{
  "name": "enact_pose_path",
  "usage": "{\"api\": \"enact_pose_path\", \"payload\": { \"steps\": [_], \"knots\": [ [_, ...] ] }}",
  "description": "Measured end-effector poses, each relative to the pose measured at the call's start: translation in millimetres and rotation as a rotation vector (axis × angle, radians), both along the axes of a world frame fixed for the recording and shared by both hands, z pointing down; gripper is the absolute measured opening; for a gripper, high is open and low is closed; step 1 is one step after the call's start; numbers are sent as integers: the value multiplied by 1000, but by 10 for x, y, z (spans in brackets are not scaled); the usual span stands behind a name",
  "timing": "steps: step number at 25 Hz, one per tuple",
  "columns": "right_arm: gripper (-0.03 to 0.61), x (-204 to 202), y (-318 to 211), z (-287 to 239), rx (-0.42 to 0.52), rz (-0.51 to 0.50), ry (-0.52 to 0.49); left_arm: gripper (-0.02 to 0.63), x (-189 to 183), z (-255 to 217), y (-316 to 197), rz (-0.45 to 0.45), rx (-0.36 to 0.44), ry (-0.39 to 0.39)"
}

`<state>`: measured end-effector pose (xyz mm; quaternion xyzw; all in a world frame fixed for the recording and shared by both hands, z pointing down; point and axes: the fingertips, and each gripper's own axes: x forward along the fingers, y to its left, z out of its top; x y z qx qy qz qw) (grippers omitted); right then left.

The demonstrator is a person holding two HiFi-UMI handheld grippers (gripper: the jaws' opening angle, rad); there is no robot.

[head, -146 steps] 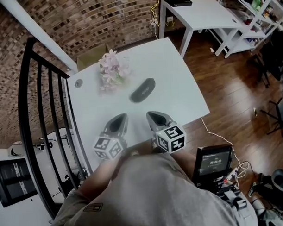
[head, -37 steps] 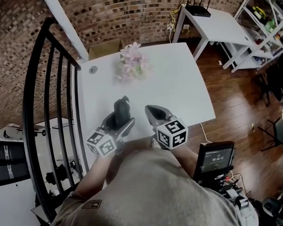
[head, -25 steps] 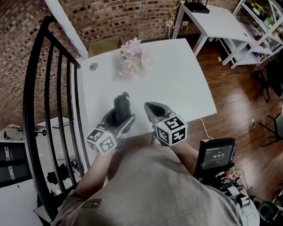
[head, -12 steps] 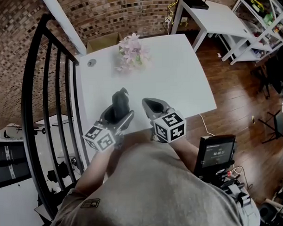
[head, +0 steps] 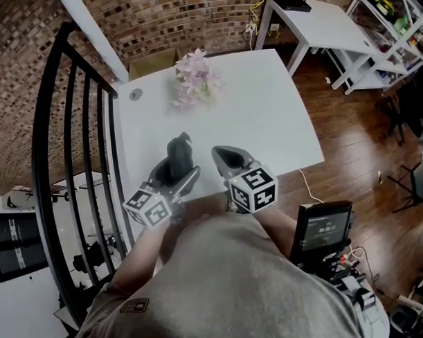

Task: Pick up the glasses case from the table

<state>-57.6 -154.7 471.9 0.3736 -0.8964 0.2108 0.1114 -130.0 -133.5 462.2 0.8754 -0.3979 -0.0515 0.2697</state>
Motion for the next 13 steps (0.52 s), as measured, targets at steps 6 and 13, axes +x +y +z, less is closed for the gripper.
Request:
{"api": "enact_pose_path", "payload": {
  "steps": [6,13],
  "knots": [
    [9,53,-9,7,1,2,-1,368,54,16,-9,9,-3,-9],
    [9,110,-43,28,-3,3,-5,368,113,27,-54,13,-7,-14]
  ]
}}
